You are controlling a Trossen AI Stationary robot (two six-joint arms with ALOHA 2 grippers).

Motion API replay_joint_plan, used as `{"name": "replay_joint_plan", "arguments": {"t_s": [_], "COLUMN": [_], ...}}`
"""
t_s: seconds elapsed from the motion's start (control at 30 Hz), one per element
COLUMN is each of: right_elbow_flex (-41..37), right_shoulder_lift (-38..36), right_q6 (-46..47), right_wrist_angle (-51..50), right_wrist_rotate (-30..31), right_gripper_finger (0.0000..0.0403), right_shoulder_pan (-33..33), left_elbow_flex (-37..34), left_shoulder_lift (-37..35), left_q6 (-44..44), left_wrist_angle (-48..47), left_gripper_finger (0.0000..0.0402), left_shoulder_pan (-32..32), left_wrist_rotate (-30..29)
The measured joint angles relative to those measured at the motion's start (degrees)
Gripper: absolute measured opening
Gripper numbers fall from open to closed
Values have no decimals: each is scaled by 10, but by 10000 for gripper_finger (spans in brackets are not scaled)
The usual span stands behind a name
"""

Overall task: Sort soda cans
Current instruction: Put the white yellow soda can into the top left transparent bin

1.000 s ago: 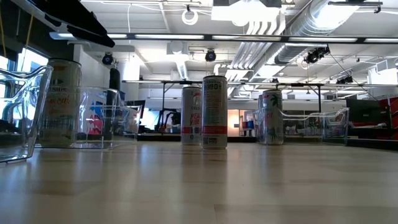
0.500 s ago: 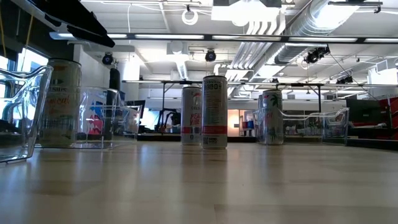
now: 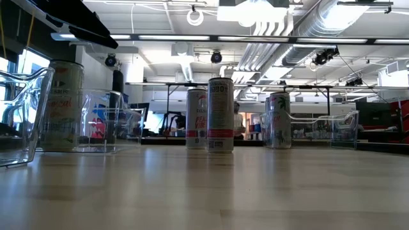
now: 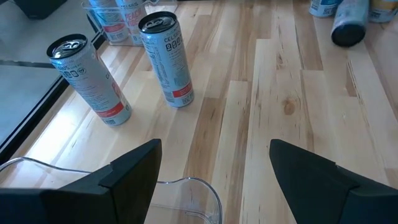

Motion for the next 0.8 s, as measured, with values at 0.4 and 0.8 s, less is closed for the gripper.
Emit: {"name": "replay_joint_plan", "arguments": {"t_s": [0.4, 0.8], "right_elbow_flex": [1, 1], "right_shoulder_lift": [51, 142], "right_q6": [-131, -248], "right_wrist_angle": [87, 93], "right_wrist_rotate": [2, -63], "right_gripper_finger": [296, 296], "right_shoulder_pan": [-20, -47], "left_elbow_flex": [0, 0], "left_shoulder_lift": [0, 0], "left_q6": [0, 0], "left_wrist_angle": [0, -1], "left_gripper_finger": [294, 294], "left_shoulder_pan": [0, 0], "left_wrist_rotate": [0, 0]}}
